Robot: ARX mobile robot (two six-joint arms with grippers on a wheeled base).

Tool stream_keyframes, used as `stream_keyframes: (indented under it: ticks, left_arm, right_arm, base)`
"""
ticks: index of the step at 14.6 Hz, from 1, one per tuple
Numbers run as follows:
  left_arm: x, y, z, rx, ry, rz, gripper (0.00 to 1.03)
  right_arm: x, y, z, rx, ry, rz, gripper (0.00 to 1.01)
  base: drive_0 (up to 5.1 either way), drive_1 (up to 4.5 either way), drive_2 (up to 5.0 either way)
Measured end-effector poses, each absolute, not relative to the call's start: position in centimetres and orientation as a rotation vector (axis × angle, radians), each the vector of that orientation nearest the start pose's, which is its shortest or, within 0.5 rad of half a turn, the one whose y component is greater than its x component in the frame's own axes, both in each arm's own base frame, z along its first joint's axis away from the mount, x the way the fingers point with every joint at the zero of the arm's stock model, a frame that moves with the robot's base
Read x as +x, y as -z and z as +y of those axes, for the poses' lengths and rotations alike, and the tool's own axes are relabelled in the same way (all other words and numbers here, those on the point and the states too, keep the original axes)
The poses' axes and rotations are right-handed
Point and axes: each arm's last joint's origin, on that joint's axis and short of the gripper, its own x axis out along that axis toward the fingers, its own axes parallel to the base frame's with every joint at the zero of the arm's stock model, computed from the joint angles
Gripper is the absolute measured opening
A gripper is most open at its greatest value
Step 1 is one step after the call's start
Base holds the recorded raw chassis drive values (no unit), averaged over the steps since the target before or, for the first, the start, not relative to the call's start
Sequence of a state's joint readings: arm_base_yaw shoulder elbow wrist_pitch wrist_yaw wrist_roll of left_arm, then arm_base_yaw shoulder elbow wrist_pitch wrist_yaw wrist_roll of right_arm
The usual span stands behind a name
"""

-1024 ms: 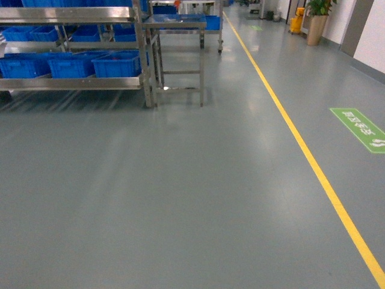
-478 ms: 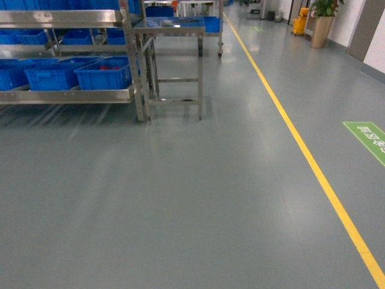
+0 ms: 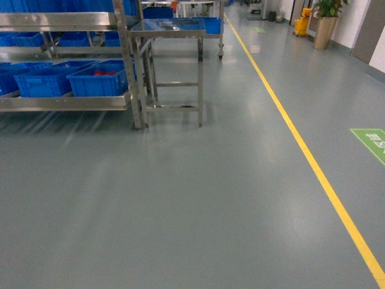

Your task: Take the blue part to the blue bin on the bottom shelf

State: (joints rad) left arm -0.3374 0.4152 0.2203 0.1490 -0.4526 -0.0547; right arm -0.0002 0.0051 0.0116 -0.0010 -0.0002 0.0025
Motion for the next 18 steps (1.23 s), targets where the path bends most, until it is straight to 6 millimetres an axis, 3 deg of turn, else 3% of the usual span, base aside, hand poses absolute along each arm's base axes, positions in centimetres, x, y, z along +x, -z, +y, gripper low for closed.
stream_keyframes:
  ticks: [18]
  left_arm:
    - [12.13,-21.66,-2.91,-0.035,-0.117,0.044,0.44]
  right_arm:
    - [9.73,-16.72,0.0,0.002,0.0,-0.007,0.98]
  base:
    - [0.0,4.18,-4.3]
